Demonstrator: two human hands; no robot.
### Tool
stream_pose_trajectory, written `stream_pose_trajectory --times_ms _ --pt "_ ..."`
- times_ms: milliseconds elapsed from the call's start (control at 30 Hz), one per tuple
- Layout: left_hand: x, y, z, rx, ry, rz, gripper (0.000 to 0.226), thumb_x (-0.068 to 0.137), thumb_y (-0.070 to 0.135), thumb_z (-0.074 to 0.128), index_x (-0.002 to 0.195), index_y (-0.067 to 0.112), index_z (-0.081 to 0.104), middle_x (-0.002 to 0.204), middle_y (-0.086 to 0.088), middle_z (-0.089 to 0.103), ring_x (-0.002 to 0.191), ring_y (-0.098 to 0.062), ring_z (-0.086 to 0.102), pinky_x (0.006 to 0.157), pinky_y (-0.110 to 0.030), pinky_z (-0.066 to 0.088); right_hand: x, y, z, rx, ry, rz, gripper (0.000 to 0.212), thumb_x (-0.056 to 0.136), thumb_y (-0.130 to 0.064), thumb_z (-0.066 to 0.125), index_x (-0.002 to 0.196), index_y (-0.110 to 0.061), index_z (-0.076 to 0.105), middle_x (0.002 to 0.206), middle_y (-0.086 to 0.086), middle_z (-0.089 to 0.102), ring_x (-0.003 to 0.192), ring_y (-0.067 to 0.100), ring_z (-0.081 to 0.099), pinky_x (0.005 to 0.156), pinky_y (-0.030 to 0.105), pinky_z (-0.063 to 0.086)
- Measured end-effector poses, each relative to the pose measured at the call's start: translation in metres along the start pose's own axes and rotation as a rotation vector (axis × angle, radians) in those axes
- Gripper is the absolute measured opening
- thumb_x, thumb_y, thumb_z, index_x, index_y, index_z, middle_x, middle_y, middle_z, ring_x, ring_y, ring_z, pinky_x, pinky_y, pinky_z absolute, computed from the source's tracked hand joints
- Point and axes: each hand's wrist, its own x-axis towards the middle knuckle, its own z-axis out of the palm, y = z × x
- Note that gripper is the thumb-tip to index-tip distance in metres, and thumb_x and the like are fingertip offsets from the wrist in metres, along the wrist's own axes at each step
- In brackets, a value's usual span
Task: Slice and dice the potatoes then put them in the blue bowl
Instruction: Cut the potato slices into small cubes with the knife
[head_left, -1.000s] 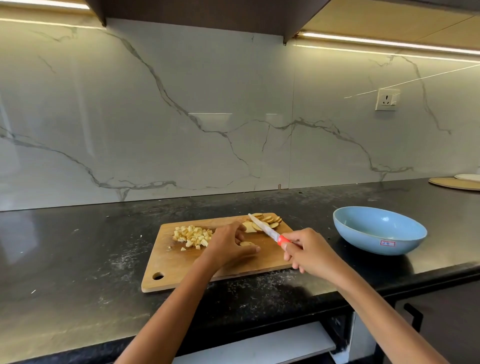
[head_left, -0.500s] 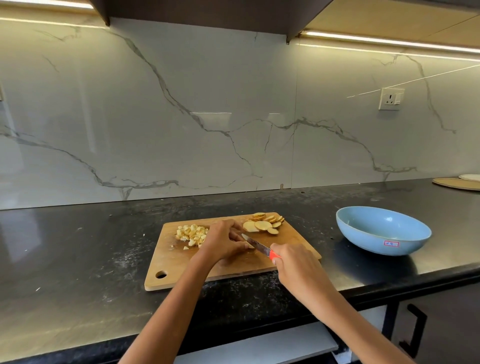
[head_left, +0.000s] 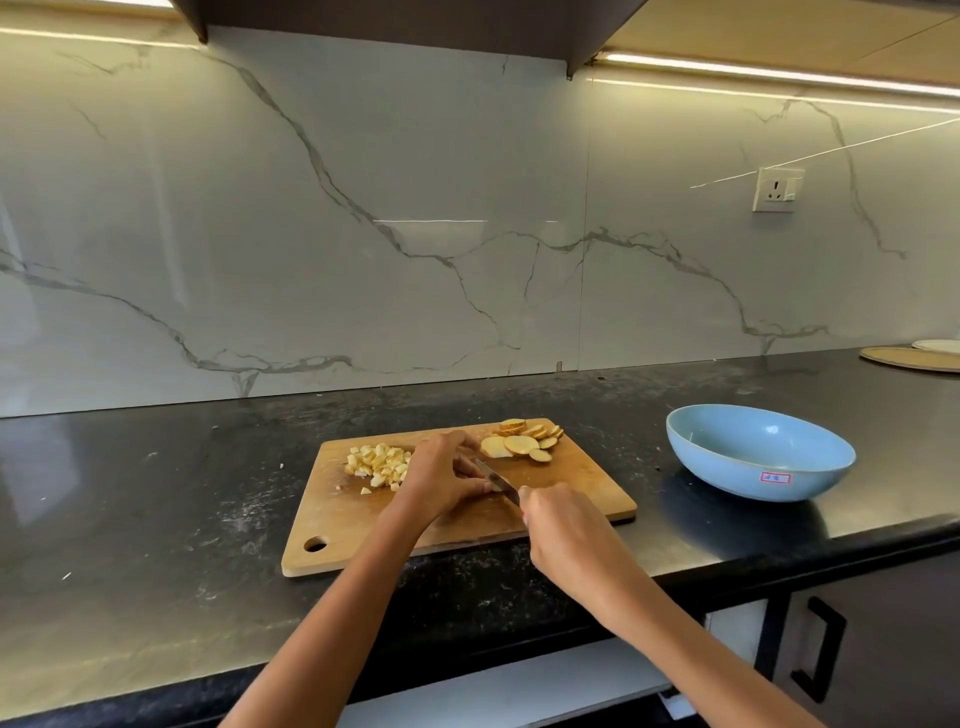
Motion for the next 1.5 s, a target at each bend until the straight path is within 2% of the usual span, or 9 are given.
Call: stream_pose_trajectory --times_ms 367,467,567,633,800,967,1133,1267,1500 --pt "-0.001 0.001 -0.003 0.009 -0.061 0.000 0.048 0.076 0.010 0.074 0.121 0.010 0.056 0.085 0.000 0.069 0.068 0.003 0.061 0.068 -0.011 0.051 -0.013 0.005 -0.011 -0.040 -0.061 0.008 0.019 0.092 -0.006 0.052 0.110 -0.011 0.058 0.094 0.006 0.058 0.077 0.014 0.050 0.064 0.024 0.038" --pt "-0.001 0.000 -0.004 0.034 -0.083 0.001 0.044 0.077 0.012 0.073 0.119 0.010 0.058 0.083 0.005 0.066 0.072 -0.001 0.061 0.071 -0.012 0.051 -0.011 0.006 -0.019 -0.030 -0.073 -0.001 0.016 0.092 -0.008 0.052 0.106 -0.009 0.059 0.077 0.000 0.045 0.074 0.014 0.045 0.058 0.023 0.033" --pt "-0.001 0.000 -0.004 0.068 -0.113 0.002 0.038 0.080 0.012 0.071 0.117 0.012 0.062 0.096 0.001 0.066 0.085 -0.008 0.062 0.078 -0.017 0.052 -0.012 0.007 -0.026 -0.035 -0.095 -0.007 0.015 0.091 -0.008 0.052 0.105 -0.008 0.060 0.067 -0.004 0.035 0.074 0.015 0.045 0.053 0.023 0.031" --pt "0.000 0.003 -0.004 0.117 -0.134 0.027 0.031 0.082 0.012 0.068 0.112 0.016 0.063 0.106 0.002 0.063 0.091 -0.008 0.055 0.078 -0.017 0.046 -0.015 0.005 -0.029 -0.039 -0.096 -0.013 0.016 0.092 -0.009 0.053 0.106 -0.008 0.060 0.068 -0.004 0.036 0.075 0.015 0.045 0.058 0.026 0.034" --pt "0.001 0.006 -0.002 0.112 -0.119 0.073 0.020 0.086 0.006 0.061 0.102 0.016 0.067 0.105 0.003 0.061 0.094 -0.008 0.052 0.075 -0.012 0.039 -0.017 0.006 -0.026 -0.026 -0.081 0.000 0.017 0.093 -0.011 0.053 0.108 -0.009 0.059 0.082 0.001 0.044 0.076 0.014 0.047 0.063 0.026 0.037" --pt "0.004 -0.002 0.001 0.137 -0.081 0.096 0.026 0.087 0.002 0.059 0.109 0.013 0.064 0.106 -0.002 0.065 0.095 -0.008 0.056 0.082 -0.013 0.042 -0.019 0.012 -0.030 0.018 -0.039 0.019 0.014 0.093 -0.011 0.051 0.103 -0.009 0.060 0.080 -0.001 0.047 0.073 0.013 0.049 0.053 0.019 0.032" --pt "0.005 -0.003 0.002 0.102 -0.073 0.119 0.032 0.087 -0.006 0.054 0.113 0.011 0.062 0.105 -0.002 0.066 0.095 -0.006 0.058 0.081 -0.010 0.046 -0.019 0.016 -0.036 0.018 0.019 0.046 0.011 0.091 -0.010 0.052 0.095 -0.009 0.062 0.066 -0.005 0.042 0.056 0.007 0.040 0.046 0.018 0.028" --pt "0.005 0.000 0.001 0.102 -0.044 0.189 0.039 0.087 -0.010 0.050 0.118 0.011 0.060 0.116 -0.001 0.061 0.108 -0.009 0.054 0.087 -0.012 0.041 -0.020 0.017 -0.034 0.026 -0.002 0.039 0.012 0.091 -0.010 0.052 0.094 -0.010 0.064 0.072 -0.001 0.050 0.055 0.007 0.041 0.046 0.018 0.027" --pt "0.005 0.001 0.005 0.152 -0.156 0.224 0.039 0.085 -0.012 0.048 0.090 0.019 0.070 0.107 0.001 0.064 0.106 -0.011 0.055 0.089 -0.022 0.047 -0.021 0.014 -0.030 0.033 -0.077 0.053 0.015 0.091 -0.010 0.052 0.101 -0.008 0.063 0.077 0.001 0.051 0.071 0.014 0.051 0.053 0.022 0.035"
